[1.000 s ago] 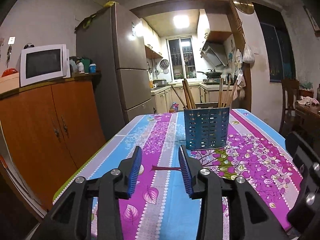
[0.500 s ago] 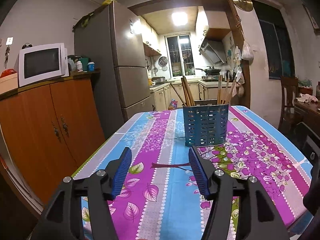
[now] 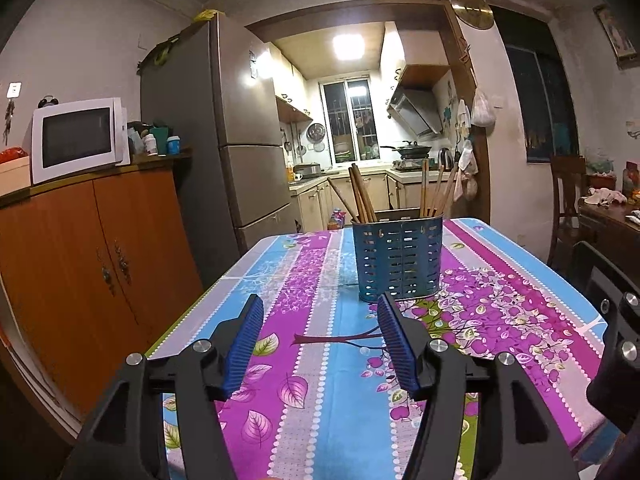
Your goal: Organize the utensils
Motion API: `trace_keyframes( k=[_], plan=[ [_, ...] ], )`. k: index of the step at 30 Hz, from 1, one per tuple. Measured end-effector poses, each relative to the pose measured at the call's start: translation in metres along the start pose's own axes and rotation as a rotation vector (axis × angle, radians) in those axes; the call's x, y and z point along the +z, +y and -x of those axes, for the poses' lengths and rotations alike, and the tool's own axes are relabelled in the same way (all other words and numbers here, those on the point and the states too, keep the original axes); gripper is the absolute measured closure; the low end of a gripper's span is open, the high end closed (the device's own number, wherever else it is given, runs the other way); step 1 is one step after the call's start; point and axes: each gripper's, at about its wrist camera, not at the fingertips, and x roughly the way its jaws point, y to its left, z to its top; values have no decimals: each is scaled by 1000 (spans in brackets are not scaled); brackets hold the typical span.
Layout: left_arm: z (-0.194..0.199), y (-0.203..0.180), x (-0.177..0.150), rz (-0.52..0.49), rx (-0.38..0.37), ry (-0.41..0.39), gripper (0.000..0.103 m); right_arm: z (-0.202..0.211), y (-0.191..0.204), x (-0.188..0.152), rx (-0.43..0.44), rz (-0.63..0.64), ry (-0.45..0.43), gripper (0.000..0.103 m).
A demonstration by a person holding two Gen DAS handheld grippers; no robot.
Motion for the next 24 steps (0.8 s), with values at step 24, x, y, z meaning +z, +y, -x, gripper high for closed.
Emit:
trace_keyframes(
  k=[24],
  plan=[
    [-4, -4, -4, -18, -42, 10, 43, 3, 5, 6, 2, 10, -9, 6]
  ],
)
